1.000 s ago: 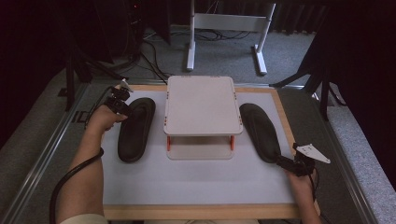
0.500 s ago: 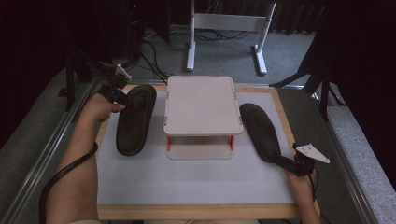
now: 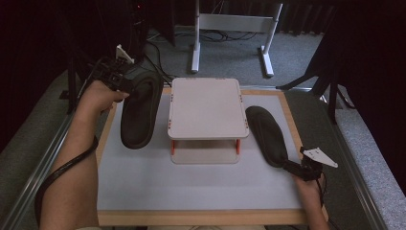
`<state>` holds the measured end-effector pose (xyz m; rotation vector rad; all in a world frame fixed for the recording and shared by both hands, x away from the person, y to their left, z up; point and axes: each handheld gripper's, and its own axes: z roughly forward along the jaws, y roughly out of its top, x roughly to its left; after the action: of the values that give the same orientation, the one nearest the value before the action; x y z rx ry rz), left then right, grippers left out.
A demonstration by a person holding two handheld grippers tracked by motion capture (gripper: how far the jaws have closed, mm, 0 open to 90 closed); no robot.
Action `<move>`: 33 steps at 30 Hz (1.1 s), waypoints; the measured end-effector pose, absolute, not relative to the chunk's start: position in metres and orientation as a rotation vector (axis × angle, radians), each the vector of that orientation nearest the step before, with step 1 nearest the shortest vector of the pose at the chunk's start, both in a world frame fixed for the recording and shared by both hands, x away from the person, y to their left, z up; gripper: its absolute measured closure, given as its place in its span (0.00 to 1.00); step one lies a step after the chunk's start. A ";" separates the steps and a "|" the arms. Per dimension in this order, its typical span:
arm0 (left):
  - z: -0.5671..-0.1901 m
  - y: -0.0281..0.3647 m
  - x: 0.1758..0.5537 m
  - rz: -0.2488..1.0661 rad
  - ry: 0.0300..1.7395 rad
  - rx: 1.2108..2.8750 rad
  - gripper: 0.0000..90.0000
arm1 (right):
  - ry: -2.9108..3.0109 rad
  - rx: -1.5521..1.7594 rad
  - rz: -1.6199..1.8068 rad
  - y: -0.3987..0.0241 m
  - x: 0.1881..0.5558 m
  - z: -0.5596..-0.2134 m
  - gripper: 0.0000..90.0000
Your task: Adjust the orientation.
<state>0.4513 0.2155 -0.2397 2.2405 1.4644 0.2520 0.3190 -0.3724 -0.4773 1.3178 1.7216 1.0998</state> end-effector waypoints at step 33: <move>-0.212 0.091 0.466 0.221 1.398 2.273 0.80 | 1.726 1.315 1.095 -0.372 0.319 -0.477 0.16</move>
<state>0.4663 0.0914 -0.2120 2.2732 1.3981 0.2214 0.3190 -0.3718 -0.4773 1.3147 1.7261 1.0950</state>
